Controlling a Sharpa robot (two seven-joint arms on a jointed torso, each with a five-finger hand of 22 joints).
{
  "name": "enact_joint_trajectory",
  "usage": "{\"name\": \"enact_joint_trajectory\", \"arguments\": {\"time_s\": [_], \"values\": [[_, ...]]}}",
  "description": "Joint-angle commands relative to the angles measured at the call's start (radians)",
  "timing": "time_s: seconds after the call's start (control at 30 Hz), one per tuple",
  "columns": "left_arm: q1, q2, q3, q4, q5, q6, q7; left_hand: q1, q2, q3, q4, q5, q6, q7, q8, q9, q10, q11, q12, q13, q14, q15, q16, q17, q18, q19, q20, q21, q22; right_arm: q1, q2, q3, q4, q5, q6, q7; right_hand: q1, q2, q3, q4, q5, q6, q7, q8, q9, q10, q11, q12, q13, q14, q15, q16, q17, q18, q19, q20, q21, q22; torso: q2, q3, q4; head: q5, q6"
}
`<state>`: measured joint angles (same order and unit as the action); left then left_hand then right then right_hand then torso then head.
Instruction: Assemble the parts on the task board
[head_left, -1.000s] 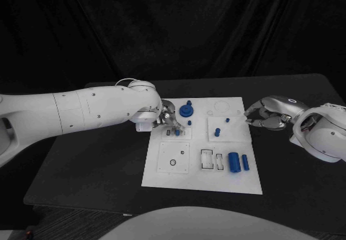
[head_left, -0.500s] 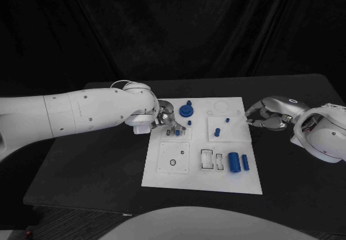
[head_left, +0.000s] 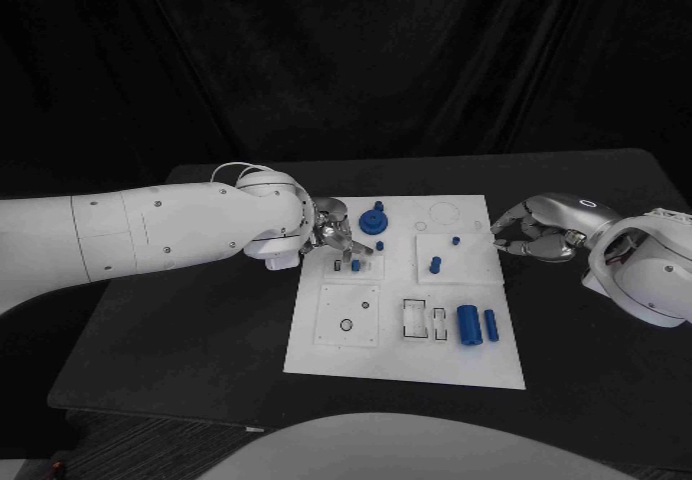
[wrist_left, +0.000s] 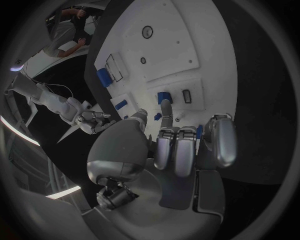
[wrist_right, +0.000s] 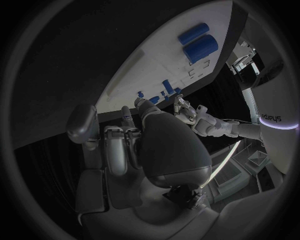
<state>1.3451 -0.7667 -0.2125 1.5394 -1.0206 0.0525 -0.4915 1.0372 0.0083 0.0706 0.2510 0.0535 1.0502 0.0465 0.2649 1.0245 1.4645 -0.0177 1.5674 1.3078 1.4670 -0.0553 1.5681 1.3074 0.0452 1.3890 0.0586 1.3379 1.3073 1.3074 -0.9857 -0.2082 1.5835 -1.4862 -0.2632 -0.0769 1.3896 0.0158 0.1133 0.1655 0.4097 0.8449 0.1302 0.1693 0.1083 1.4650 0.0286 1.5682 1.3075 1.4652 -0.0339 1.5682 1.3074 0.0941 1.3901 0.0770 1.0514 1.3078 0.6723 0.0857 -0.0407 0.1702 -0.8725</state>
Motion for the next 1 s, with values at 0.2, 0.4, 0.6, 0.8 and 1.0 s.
{"name": "enact_joint_trajectory", "arguments": {"time_s": [0.2,0.4,0.6,0.8,1.0], "values": [[-0.015,0.005,0.0,0.001,-0.027,-0.011,0.017,0.055,0.02,0.005,-0.021,0.032,-0.013,0.0,-0.005,0.002,0.103,0.005,0.001,0.26,0.104,0.003,0.003,0.263,0.017,0.003,0.003,0.0,0.181,-0.003,-0.002,0.001,0.001,-0.001,0.002,-0.008,-0.001,-0.012,0.005,0.0,0.004,0.001,0.001,-0.007,-0.001,0.106,0.007,0.003,0.263,0.106,0.005,0.003,0.263,0.007,-0.008,0.001,-0.004,0.128,0.002,0.0009,0.0007,-0.004,0.0],[-0.021,0.006,0.0,-0.001,-0.028,-0.017,0.014,0.061,0.021,0.006,-0.024,0.04,-0.014,0.0,-0.005,0.002,0.103,0.005,0.001,0.26,0.104,0.003,0.003,0.263,0.017,0.003,0.003,0.0,0.181,-0.003,-0.002,0.001,0.001,-0.001,0.002,-0.009,-0.001,-0.012,0.005,0.0,0.004,0.001,0.001,-0.007,-0.001,0.106,0.007,0.003,0.263,0.106,0.005,0.003,0.263,0.007,-0.008,0.001,-0.004,0.128,0.001,0.0016,-0.0009,0.0,0.0],[-0.024,0.005,0.0,0.0,-0.028,-0.026,0.011,0.066,0.022,0.007,-0.026,0.047,-0.014,0.0,-0.006,0.001,0.104,0.005,0.001,0.261,0.104,0.003,0.003,0.263,0.017,0.004,0.003,0.001,0.181,-0.003,-0.001,0.001,0.0,-0.001,0.003,-0.008,-0.001,-0.012,0.005,0.0,0.004,0.001,0.001,-0.007,-0.001,0.106,0.007,0.003,0.263,0.106,0.005,0.003,0.263,0.007,-0.008,0.001,-0.004,0.128,0.002,0.0017,-0.0013,0.001,0.0],[-0.025,0.006,0.0,0.001,-0.028,-0.021,0.009,0.066,0.022,0.007,-0.026,0.047,-0.014,0.0,-0.006,0.001,0.104,0.005,0.001,0.261,0.104,0.003,0.003,0.263,0.017,0.004,0.003,0.001,0.181,-0.003,0.0,0.001,0.0,-0.001,0.004,-0.008,-0.001,-0.012,0.005,0.0,0.004,0.001,0.001,-0.007,-0.001,0.106,0.007,0.003,0.263,0.106,0.005,0.003,0.263,0.007,-0.008,0.001,-0.004,0.128,0.002,0.0022,-0.0004,0.002,0.0],[-0.027,0.01,0.0,-0.001,-0.028,-0.015,0.008,0.067,0.022,0.007,-0.027,0.049,-0.014,0.0,-0.006,0.001,0.103,0.005,0.0,0.26,0.104,0.003,0.003,0.263,0.017,0.004,0.003,0.001,0.181,-0.003,0.0,0.001,0.0,-0.001,0.004,-0.008,-0.003,-0.012,0.005,0.0,0.004,0.001,0.001,-0.007,-0.002,0.106,0.007,0.003,0.263,0.106,0.005,0.003,0.263,0.007,-0.008,0.001,-0.006,0.128,0.002,0.0019,0.0009,0.001,0.0]]}}
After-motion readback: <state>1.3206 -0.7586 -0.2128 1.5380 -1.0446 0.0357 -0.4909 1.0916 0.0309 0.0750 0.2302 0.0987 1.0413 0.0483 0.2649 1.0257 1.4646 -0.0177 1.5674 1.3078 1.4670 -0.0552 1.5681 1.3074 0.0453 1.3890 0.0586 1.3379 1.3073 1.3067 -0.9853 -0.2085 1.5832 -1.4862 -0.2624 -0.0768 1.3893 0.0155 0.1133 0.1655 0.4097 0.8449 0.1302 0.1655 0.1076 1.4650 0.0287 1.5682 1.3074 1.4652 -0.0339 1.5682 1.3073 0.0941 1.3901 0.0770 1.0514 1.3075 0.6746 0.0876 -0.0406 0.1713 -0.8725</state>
